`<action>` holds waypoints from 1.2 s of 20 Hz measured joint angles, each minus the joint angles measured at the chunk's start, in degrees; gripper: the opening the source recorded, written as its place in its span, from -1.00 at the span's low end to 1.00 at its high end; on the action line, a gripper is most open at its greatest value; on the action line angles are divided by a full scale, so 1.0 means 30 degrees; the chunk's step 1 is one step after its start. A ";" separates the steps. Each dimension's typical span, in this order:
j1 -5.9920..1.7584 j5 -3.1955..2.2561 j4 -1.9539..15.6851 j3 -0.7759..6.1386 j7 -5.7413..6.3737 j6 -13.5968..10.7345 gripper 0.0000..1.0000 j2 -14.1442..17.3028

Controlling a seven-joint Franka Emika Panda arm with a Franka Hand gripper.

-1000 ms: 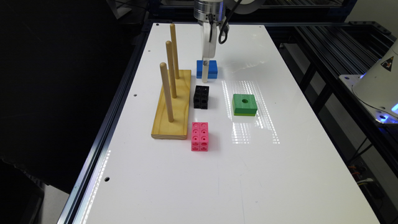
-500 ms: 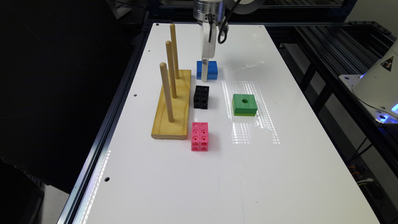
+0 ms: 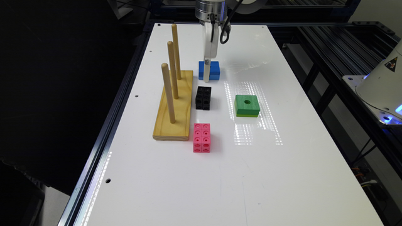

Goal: Pick up blue block.

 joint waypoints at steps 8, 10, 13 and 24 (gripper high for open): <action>0.0000 0.0000 -0.0009 -0.0004 0.0000 -0.0553 -1.00 -0.0561; 0.0000 0.0002 -0.0010 -0.0004 0.0001 -0.0948 -1.00 -0.1026; 0.0000 0.0009 -0.0029 -0.0001 0.0005 -0.1958 -1.00 -0.1970; 0.0000 0.0021 -0.0092 0.0011 0.0022 -0.4008 -1.00 -0.4073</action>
